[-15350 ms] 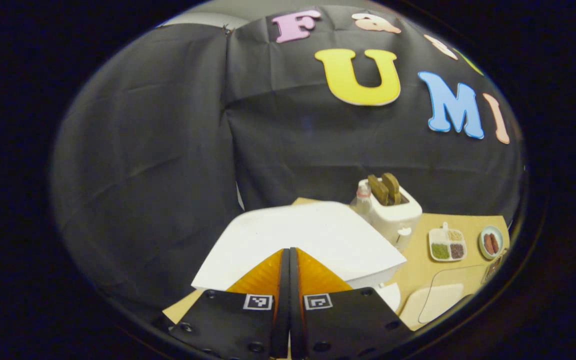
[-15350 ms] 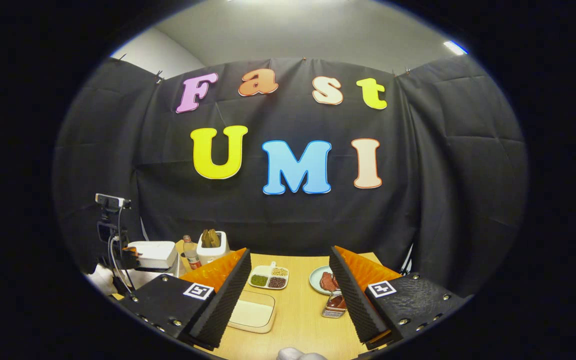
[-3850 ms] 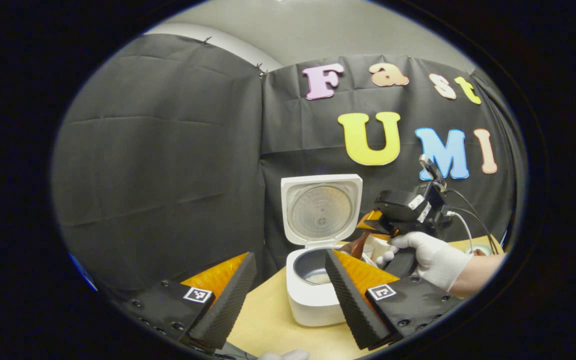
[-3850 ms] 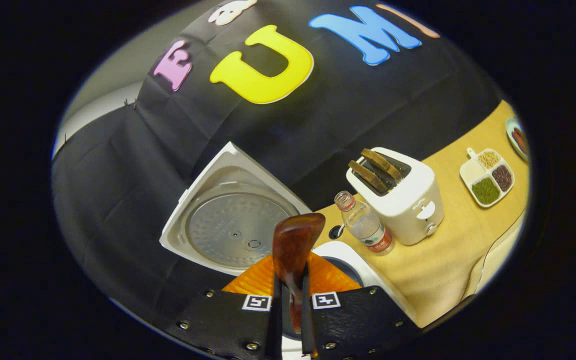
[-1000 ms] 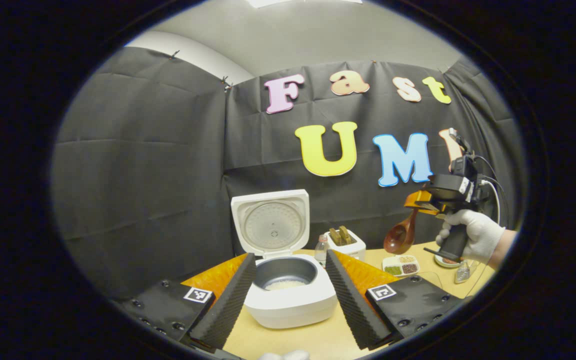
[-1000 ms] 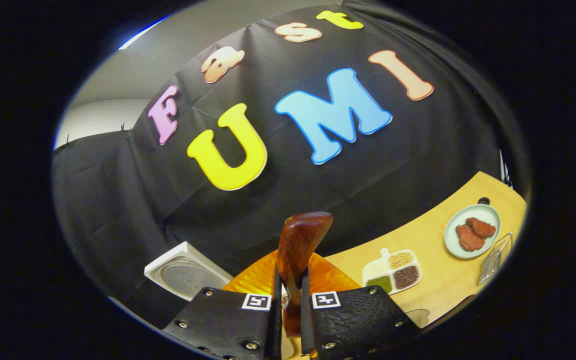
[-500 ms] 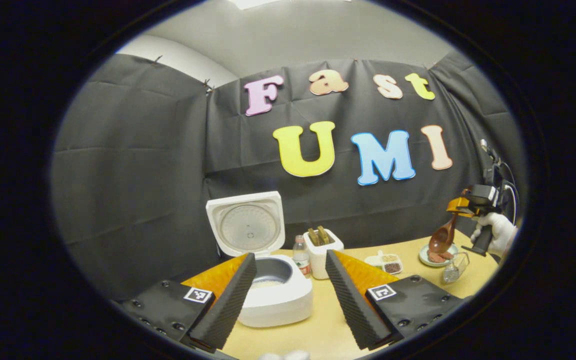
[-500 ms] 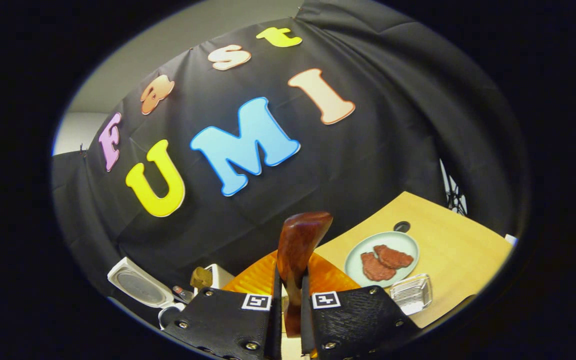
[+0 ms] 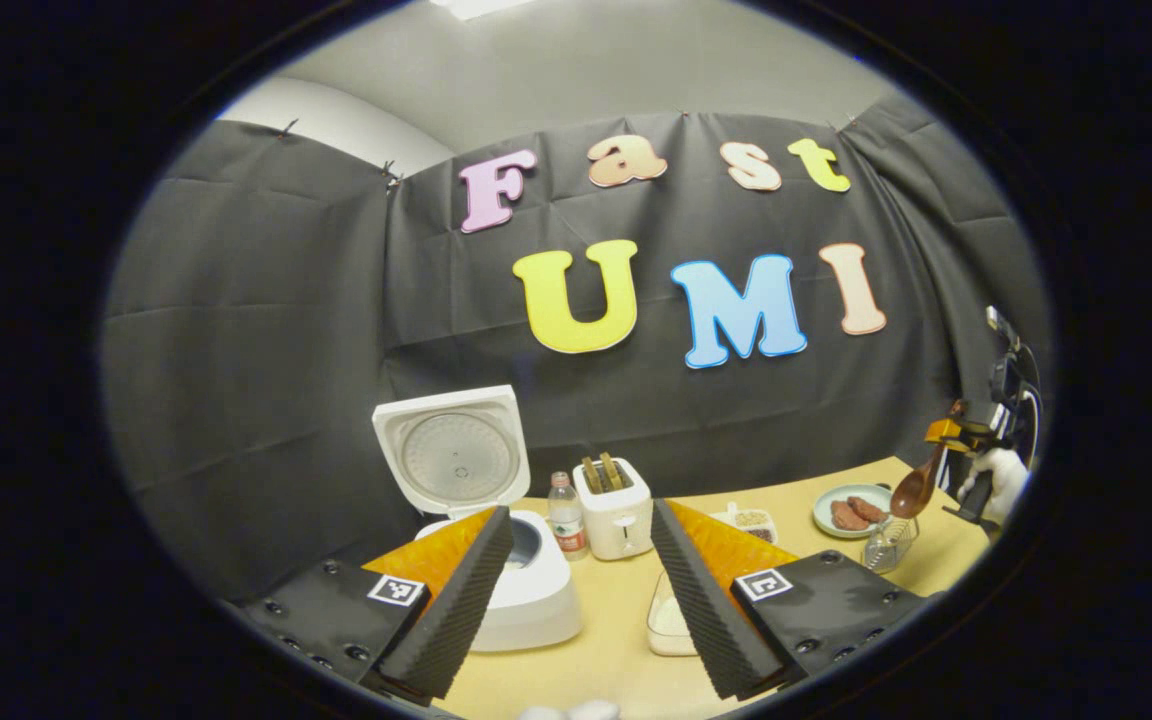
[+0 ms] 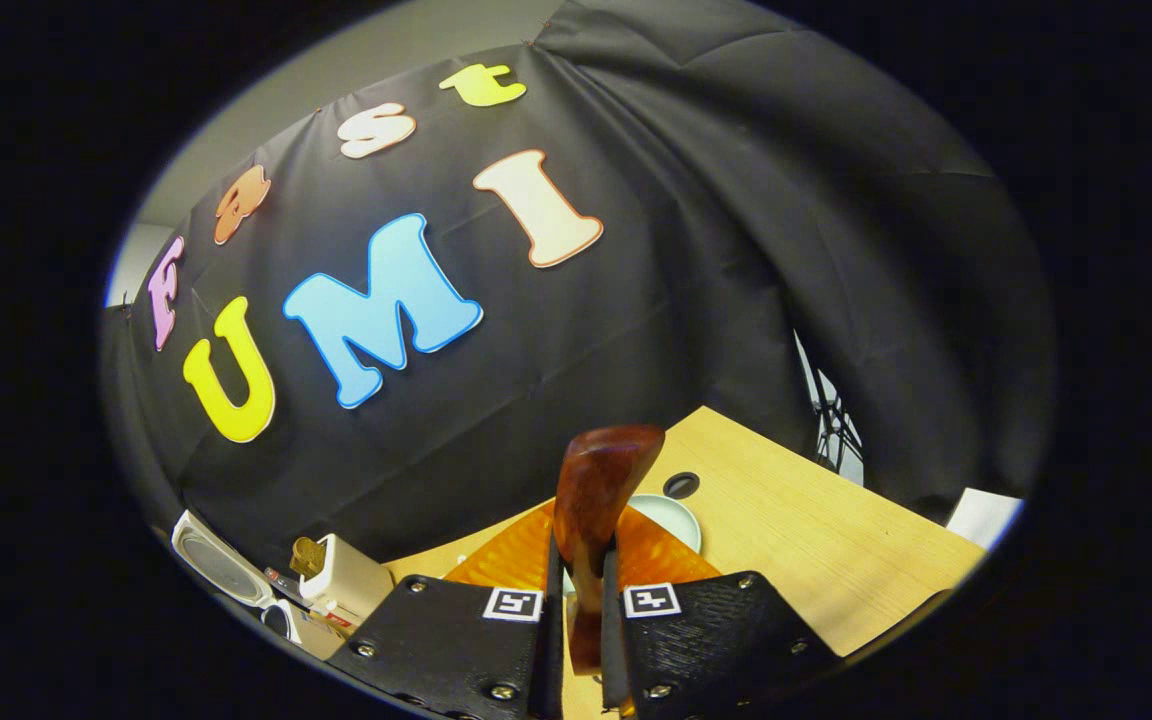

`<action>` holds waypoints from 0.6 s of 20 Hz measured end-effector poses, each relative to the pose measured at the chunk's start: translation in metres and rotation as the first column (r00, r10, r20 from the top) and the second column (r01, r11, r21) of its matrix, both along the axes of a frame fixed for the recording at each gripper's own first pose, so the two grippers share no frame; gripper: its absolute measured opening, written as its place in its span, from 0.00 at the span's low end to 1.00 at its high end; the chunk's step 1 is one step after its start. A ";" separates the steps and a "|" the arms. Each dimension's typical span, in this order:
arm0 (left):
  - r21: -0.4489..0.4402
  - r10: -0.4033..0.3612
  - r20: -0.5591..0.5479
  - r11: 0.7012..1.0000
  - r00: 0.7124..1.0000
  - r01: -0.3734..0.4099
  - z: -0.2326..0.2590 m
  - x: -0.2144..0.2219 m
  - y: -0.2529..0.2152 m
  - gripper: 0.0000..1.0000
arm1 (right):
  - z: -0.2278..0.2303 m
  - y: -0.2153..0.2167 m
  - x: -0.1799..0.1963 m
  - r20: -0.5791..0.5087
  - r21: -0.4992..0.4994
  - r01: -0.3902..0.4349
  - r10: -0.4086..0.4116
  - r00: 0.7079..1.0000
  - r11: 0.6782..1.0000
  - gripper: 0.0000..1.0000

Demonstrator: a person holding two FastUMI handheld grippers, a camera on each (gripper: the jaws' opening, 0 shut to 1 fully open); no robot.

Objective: Close the left gripper, press the button to open the rice cooker; take a wooden spoon from the chopstick holder with the right hand, scoop a spoonful of rice and pour it into the rice cooker, then put the wooden spoon back into the chopstick holder.

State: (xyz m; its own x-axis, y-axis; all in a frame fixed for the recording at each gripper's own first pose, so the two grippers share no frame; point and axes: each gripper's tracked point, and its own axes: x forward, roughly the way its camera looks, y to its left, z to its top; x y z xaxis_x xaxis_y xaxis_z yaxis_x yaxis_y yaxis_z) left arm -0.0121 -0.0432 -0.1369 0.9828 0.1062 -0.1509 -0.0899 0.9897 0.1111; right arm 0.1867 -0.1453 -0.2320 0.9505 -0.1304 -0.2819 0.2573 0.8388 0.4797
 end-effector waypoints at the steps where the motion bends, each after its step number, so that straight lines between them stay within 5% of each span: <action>1: 0.000 -0.004 0.000 1.000 1.000 0.004 0.001 0.000 -0.004 0.99 | -0.007 0.001 0.001 -0.009 -0.011 -0.002 0.002 1.000 1.000 0.16; 12: 0.040 -0.016 -0.004 0.999 1.000 0.017 0.006 0.013 -0.018 0.99 | -0.087 0.003 0.002 -0.134 0.005 0.022 -0.021 0.991 1.000 0.15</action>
